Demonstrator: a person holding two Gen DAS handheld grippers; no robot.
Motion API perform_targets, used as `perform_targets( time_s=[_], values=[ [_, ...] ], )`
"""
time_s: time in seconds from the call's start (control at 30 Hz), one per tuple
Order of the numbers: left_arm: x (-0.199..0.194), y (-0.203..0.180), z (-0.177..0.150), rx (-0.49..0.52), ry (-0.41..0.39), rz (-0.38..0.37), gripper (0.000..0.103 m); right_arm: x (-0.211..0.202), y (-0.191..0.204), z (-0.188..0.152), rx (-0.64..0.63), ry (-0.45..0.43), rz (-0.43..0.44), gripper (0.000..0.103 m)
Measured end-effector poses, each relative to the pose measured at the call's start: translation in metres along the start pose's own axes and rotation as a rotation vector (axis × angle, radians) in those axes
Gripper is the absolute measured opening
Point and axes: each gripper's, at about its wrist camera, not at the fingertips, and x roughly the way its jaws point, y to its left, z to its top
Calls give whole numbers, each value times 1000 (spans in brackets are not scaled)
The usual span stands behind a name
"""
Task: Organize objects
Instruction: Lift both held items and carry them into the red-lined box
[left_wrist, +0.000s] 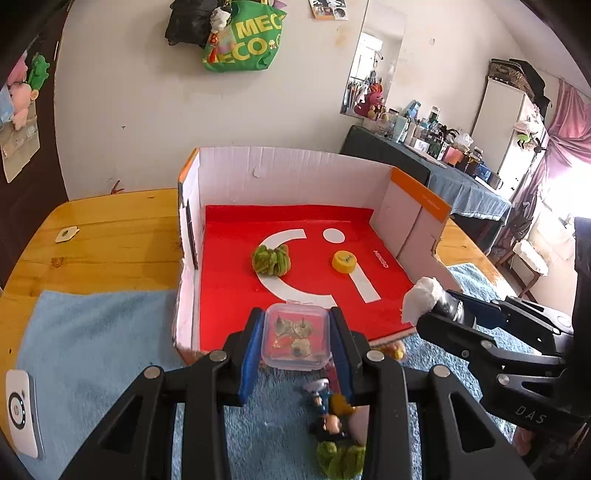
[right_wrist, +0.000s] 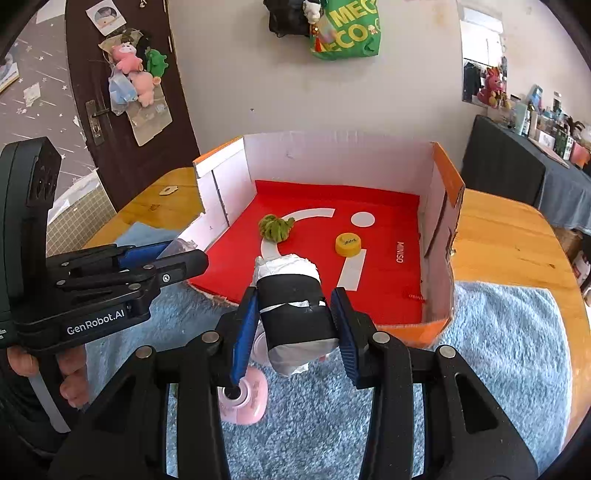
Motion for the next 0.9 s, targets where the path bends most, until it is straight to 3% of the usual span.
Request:
perform_targets(
  time_s=[0.43, 0.9],
  values=[
    [31, 5, 29, 17, 45, 21, 36, 27, -14, 25, -3, 80, -24, 38],
    [71, 11, 36, 14, 144, 34, 36, 65, -27, 33, -7, 192, -42, 38]
  ],
)
